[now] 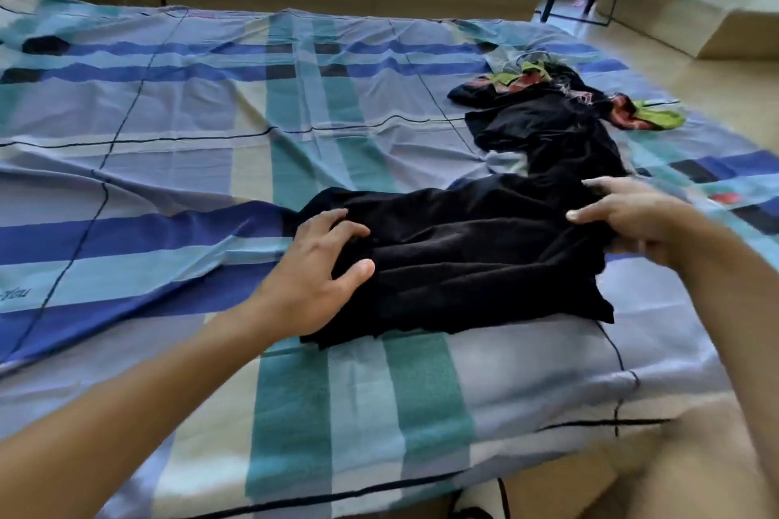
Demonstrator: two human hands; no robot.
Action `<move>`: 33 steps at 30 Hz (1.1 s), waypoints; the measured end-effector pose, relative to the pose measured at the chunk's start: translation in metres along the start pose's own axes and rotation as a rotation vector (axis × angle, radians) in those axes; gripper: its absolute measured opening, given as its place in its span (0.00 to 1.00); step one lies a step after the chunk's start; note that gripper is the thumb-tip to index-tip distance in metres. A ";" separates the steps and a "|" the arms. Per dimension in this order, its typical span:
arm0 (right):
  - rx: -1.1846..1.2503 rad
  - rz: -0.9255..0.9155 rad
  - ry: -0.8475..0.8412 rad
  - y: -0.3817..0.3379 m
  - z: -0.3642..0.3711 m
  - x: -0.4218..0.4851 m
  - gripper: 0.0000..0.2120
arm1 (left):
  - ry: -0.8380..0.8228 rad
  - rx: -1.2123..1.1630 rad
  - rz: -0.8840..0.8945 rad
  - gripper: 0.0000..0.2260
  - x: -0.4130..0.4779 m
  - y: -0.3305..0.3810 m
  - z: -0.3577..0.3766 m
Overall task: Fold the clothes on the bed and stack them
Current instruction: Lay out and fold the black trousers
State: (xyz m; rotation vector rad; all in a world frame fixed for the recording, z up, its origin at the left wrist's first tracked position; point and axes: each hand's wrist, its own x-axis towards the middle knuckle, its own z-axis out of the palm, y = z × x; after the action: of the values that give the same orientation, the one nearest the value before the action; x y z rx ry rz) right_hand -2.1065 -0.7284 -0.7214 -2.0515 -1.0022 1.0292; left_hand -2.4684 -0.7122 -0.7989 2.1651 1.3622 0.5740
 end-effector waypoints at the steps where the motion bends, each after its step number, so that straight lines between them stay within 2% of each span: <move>1: -0.105 0.051 0.006 0.009 0.001 0.004 0.24 | 0.030 0.032 -0.050 0.22 0.001 0.000 0.007; 3: -0.256 0.109 -0.006 0.023 0.002 0.010 0.27 | 0.151 0.102 -0.179 0.25 0.005 0.000 0.014; 5: -0.305 0.125 -0.011 0.029 0.001 0.017 0.28 | 0.227 0.054 -0.308 0.27 0.009 -0.003 0.011; 8: -0.161 0.137 -0.126 0.027 0.000 0.019 0.15 | 0.219 -0.343 -0.457 0.24 0.012 -0.008 0.001; 12: -0.063 0.091 -0.256 0.016 0.006 0.012 0.16 | 0.087 -0.640 -0.492 0.23 0.008 -0.002 -0.008; 15: 0.087 -0.041 -0.251 -0.001 0.012 0.002 0.15 | 0.058 -0.746 -0.437 0.24 0.007 0.008 -0.034; 18: 0.286 -0.211 -0.317 -0.019 0.016 -0.014 0.16 | 0.128 -0.679 -0.362 0.24 0.001 0.011 -0.082; 21: 0.296 -0.249 -0.349 -0.023 0.035 -0.018 0.17 | 0.147 -0.599 -0.355 0.26 -0.012 -0.002 -0.121; 22: 0.235 -0.226 -0.358 -0.020 0.047 -0.017 0.17 | 0.137 -0.477 -0.402 0.28 -0.015 -0.012 -0.126; 24: 0.019 -0.157 -0.373 -0.011 0.071 -0.013 0.21 | 0.112 -0.008 -0.495 0.33 -0.021 -0.029 -0.124; 25: -0.100 -0.126 -0.391 -0.007 0.081 -0.011 0.23 | 0.127 0.196 -0.470 0.32 -0.024 -0.035 -0.115; 26: -0.190 -0.098 -0.404 -0.005 0.087 -0.010 0.26 | 0.181 0.325 -0.373 0.31 -0.026 -0.037 -0.104; 27: -0.221 -0.074 -0.412 -0.004 0.088 -0.009 0.31 | 0.228 0.344 -0.232 0.26 -0.024 -0.035 -0.092; 29: -0.191 -0.034 -0.401 -0.009 0.090 -0.005 0.39 | 0.222 0.229 0.016 0.15 -0.019 -0.020 -0.073; 31: -0.180 -0.016 -0.379 -0.014 0.090 -0.010 0.42 | 0.080 0.155 0.159 0.13 -0.011 -0.008 -0.054; 33: -0.201 -0.016 -0.364 -0.014 0.089 -0.012 0.42 | -0.065 0.198 0.186 0.14 -0.001 -0.005 -0.032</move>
State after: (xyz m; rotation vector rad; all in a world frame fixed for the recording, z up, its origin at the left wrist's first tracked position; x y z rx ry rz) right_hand -2.1916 -0.7146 -0.7506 -2.0507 -1.3501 1.3747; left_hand -2.4911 -0.7045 -0.7776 2.4656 1.2371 0.4483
